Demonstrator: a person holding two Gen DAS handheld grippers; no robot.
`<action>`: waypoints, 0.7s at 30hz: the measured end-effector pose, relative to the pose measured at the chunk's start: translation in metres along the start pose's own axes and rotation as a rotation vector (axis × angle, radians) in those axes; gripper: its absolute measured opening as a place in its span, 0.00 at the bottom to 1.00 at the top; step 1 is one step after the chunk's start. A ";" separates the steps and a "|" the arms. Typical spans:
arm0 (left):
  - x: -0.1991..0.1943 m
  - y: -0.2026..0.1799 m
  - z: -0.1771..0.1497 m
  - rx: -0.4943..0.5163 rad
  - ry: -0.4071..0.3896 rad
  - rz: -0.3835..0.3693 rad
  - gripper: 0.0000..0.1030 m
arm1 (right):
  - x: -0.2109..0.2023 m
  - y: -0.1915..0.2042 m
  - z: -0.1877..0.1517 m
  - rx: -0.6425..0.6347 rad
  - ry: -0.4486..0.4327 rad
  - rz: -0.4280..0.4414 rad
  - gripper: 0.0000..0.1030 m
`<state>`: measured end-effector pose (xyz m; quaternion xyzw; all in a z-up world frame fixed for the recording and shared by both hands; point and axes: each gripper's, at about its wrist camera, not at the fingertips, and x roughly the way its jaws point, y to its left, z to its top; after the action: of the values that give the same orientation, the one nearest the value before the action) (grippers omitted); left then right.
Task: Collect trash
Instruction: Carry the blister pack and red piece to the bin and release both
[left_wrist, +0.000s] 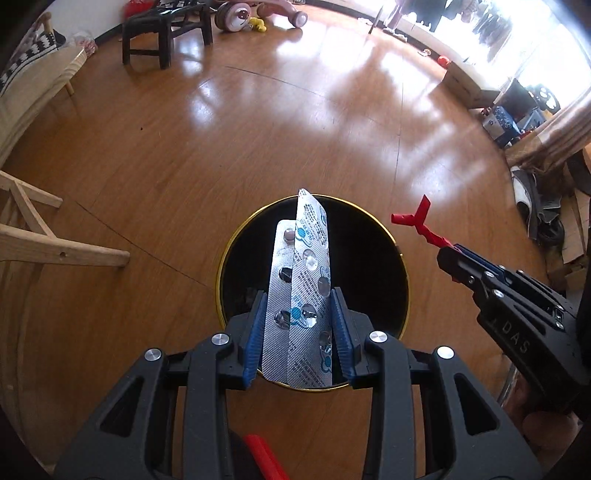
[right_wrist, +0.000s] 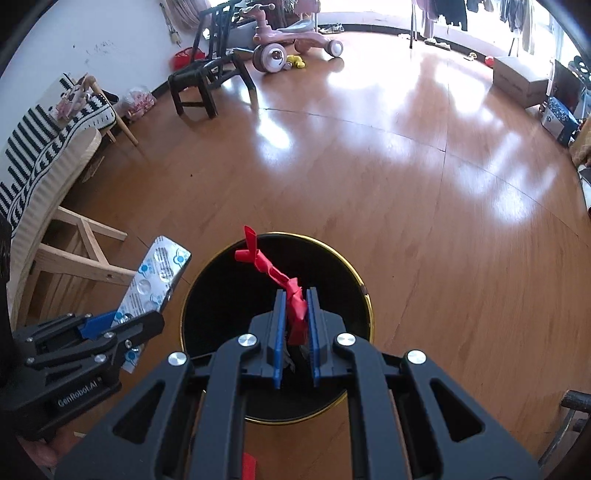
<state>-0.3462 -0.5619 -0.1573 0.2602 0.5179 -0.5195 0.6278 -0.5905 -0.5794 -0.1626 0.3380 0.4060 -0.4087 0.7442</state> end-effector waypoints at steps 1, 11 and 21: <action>0.002 -0.001 0.001 0.006 0.003 0.004 0.33 | 0.001 0.000 -0.001 0.000 0.003 -0.002 0.11; 0.010 -0.010 0.000 0.028 0.024 -0.005 0.33 | 0.007 0.006 0.009 0.006 0.008 0.000 0.11; 0.013 -0.010 -0.002 0.053 0.034 -0.012 0.62 | 0.004 0.004 0.015 0.037 0.015 -0.002 0.16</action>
<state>-0.3568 -0.5685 -0.1675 0.2823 0.5160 -0.5325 0.6087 -0.5814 -0.5912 -0.1587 0.3543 0.4044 -0.4143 0.7343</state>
